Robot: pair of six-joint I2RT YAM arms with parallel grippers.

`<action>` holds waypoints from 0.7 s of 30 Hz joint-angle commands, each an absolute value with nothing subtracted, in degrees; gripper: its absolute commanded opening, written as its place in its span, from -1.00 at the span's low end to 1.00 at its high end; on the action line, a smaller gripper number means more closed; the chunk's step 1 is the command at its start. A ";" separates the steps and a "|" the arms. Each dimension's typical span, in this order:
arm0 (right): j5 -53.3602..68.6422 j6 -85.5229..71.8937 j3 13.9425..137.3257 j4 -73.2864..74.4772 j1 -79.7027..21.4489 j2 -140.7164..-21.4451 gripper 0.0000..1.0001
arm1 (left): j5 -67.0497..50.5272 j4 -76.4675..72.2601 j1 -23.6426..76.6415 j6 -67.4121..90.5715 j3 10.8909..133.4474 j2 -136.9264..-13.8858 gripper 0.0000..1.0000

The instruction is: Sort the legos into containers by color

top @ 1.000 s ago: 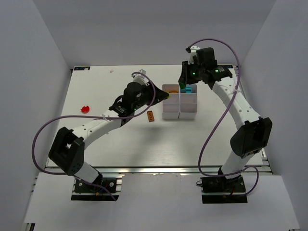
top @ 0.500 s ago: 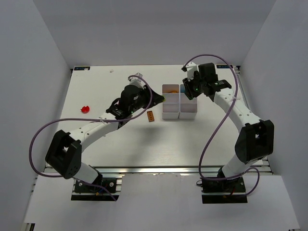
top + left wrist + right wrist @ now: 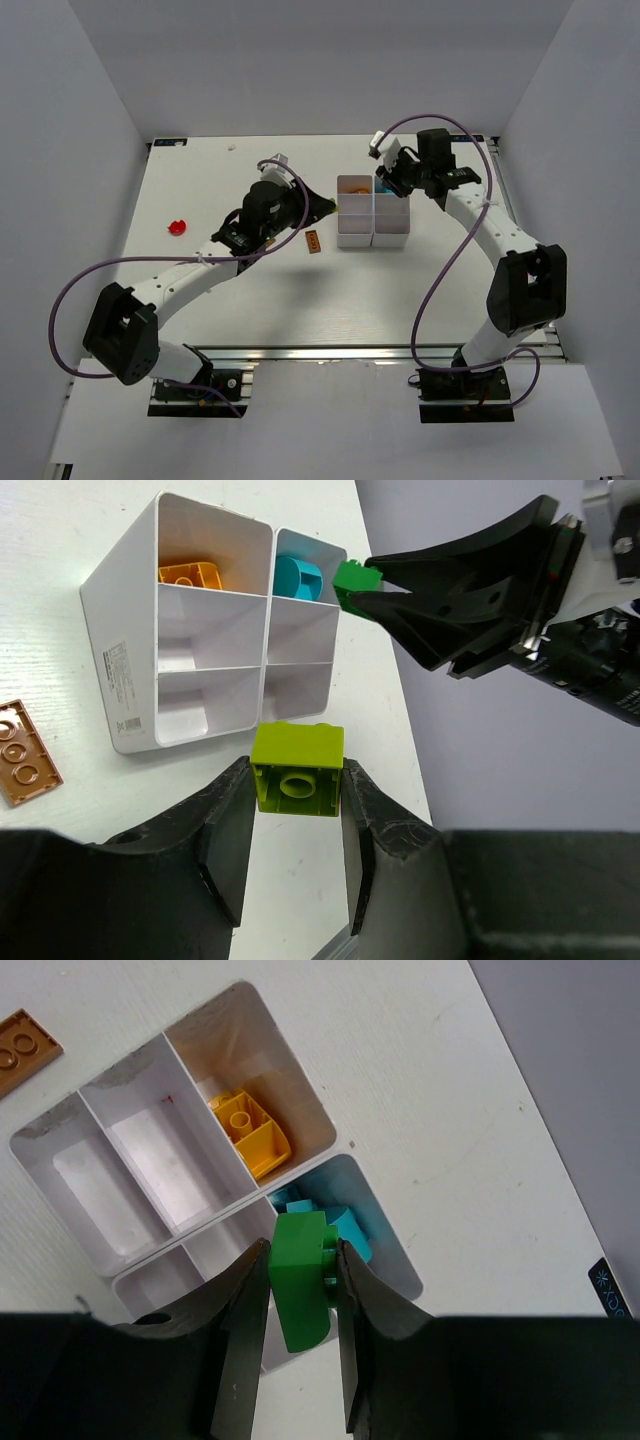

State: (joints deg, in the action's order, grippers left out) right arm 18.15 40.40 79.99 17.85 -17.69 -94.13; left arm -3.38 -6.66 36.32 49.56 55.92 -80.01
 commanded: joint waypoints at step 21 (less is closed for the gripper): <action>17.84 41.92 76.38 15.21 -17.49 -96.94 -0.63 | -2.64 -7.03 35.86 49.31 55.20 -77.78 -1.00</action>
State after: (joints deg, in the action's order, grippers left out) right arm 18.28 42.17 76.88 17.39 -17.69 -96.90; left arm -2.92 -6.50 36.12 49.54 55.64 -79.77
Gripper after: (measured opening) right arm 0.350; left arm 0.458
